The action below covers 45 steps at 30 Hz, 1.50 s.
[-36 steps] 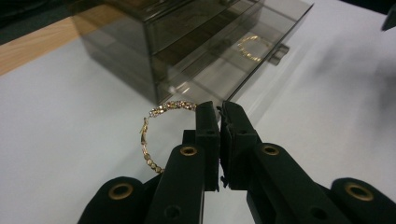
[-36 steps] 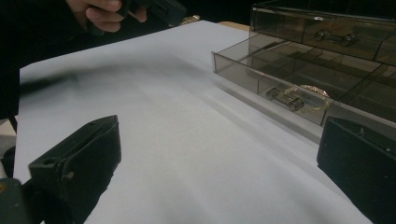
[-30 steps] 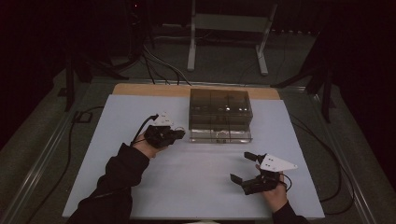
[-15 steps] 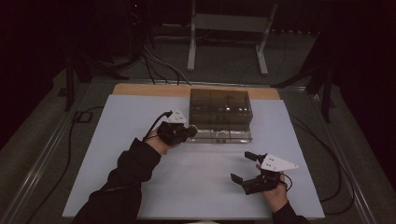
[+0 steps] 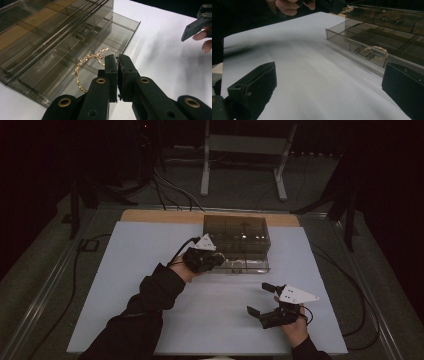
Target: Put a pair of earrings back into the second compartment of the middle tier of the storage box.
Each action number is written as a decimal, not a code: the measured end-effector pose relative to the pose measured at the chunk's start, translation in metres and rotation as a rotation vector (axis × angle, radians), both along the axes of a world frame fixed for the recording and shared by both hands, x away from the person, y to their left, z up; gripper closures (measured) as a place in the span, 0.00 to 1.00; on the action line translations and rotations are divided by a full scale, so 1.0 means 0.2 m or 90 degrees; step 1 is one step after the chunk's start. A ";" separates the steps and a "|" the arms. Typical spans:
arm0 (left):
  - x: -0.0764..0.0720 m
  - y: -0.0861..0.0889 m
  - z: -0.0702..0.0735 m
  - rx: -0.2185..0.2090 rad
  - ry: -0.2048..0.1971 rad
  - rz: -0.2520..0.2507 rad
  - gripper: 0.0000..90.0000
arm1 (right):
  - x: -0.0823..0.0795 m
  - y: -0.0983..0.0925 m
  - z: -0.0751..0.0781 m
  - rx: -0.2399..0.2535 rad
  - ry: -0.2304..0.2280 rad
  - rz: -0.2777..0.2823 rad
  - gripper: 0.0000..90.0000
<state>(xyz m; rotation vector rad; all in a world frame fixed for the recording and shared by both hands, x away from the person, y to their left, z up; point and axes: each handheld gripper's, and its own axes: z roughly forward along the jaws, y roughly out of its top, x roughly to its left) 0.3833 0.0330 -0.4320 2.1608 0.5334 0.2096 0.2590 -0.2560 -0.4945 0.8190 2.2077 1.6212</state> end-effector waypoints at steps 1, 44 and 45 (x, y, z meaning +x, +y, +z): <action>0.00 -0.01 0.00 -0.003 0.001 0.000 0.97 | 0.00 0.00 0.00 0.002 0.001 0.000 0.00; 0.15 -0.26 -0.11 -0.017 0.040 0.012 0.91 | 0.00 -0.01 0.00 0.006 0.000 0.001 0.00; 0.15 -0.26 -0.10 -0.018 0.040 0.010 0.89 | 0.00 -0.01 0.00 0.003 -0.001 0.002 0.00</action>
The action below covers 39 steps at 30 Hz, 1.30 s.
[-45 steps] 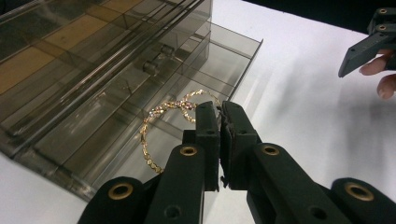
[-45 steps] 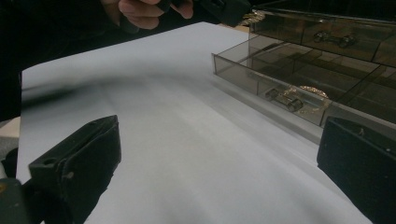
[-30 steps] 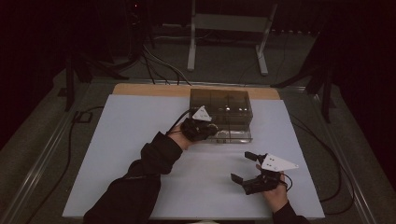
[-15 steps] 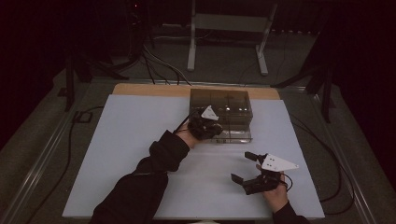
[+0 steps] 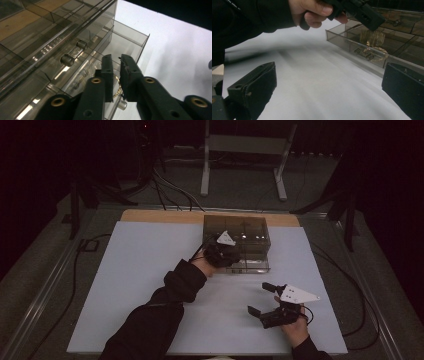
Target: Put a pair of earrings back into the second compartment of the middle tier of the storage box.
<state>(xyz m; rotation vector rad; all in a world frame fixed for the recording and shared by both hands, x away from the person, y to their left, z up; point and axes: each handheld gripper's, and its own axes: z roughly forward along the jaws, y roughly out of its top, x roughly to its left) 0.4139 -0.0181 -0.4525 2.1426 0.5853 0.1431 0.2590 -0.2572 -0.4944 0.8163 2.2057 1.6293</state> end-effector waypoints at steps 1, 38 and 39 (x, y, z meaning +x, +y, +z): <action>0.00 0.00 0.00 -0.002 0.004 0.000 0.86 | 0.00 0.00 0.00 -0.001 0.001 0.001 0.00; -0.11 0.34 0.18 -0.072 0.013 0.075 0.01 | 0.00 0.00 0.00 0.000 0.000 -0.004 0.00; -0.12 0.36 0.18 -0.075 0.012 0.081 0.01 | 0.00 0.00 0.00 0.000 0.000 -0.005 0.00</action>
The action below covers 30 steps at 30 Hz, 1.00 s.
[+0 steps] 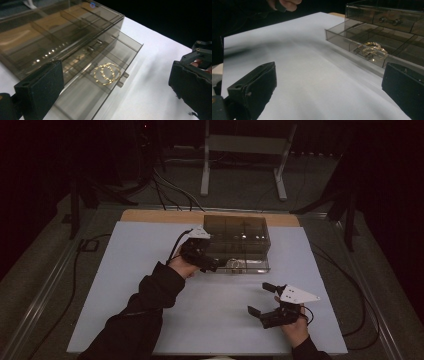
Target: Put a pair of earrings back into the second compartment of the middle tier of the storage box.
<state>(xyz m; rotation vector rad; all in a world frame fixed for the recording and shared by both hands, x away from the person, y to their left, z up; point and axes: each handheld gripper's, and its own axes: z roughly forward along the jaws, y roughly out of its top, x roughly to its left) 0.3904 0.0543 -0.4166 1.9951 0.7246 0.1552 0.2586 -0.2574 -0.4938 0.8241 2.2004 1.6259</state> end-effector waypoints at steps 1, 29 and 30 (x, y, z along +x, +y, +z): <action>0.00 0.02 0.00 -0.005 -0.001 0.005 0.01 | 0.00 0.00 0.00 -0.001 -0.001 0.001 0.00; -0.20 0.44 -0.11 -0.016 -0.014 0.082 0.01 | 0.00 0.01 0.00 -0.004 0.001 -0.003 0.00; -0.21 0.45 -0.12 -0.017 -0.015 0.086 0.01 | 0.00 0.01 0.00 -0.005 0.001 -0.003 0.00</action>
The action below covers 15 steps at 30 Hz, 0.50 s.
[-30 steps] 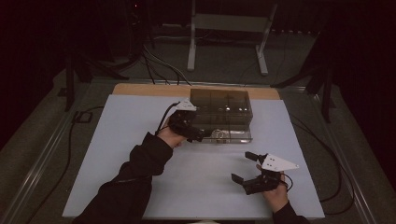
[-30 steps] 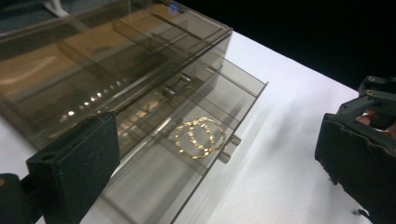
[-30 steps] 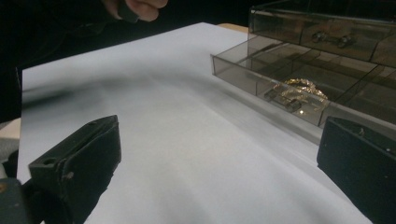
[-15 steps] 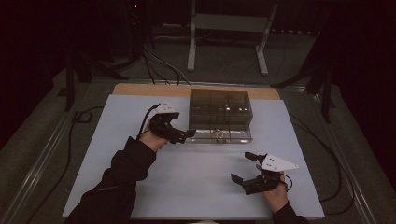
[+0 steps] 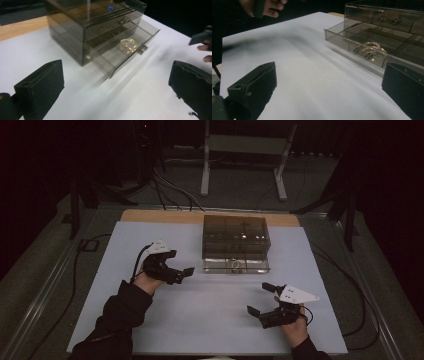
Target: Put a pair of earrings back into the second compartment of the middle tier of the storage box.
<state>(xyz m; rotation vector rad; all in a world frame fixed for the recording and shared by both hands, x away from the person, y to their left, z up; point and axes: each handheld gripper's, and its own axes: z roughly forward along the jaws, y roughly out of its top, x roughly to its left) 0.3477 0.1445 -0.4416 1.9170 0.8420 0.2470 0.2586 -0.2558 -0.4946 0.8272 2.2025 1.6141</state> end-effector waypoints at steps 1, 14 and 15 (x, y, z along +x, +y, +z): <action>-0.01 0.01 -0.01 0.001 0.001 0.001 0.01 | 0.00 0.00 0.00 -0.001 0.001 0.000 0.00; -0.18 0.20 -0.16 0.019 0.024 0.038 0.01 | 0.00 0.00 0.00 -0.001 0.004 0.000 0.00; -0.19 0.22 -0.17 0.022 0.023 0.041 0.01 | 0.00 0.00 0.00 -0.001 0.003 0.000 0.00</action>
